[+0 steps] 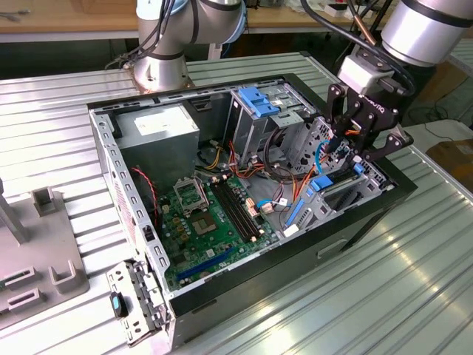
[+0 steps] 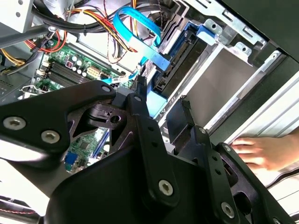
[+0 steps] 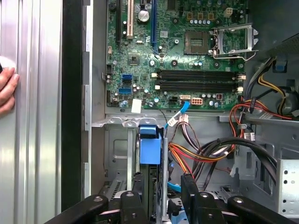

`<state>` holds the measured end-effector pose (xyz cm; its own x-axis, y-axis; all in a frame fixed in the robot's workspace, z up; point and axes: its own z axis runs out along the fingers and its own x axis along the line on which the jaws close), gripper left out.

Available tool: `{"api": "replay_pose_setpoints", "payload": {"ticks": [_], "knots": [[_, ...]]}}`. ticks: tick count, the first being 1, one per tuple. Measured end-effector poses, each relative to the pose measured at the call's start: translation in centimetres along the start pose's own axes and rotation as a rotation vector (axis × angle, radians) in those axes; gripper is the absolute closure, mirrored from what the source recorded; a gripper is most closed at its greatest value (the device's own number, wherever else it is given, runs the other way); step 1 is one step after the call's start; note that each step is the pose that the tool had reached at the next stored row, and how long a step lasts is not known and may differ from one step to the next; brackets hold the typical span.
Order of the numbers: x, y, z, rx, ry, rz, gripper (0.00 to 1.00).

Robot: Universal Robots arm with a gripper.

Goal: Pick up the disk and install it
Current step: 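Insert the first disk wire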

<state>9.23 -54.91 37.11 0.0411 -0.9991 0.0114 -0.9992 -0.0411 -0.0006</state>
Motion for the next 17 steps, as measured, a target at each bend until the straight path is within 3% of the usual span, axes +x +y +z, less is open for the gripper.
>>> {"api": "replay_pose_setpoints", "payload": {"ticks": [10, 13, 15, 17], "knots": [[0.0, 0.0, -0.51, 0.0001, -0.0002, 0.0, 0.56], [0.0, -0.3, -0.53, 0.0, 0.0002, 0.0, 0.56], [0.03, -1.72, -0.52, 0.0, 0.0, 0.0, 0.56], [0.02, -2.24, -0.52, 0.0, 0.0, 0.0, 0.56]]}}
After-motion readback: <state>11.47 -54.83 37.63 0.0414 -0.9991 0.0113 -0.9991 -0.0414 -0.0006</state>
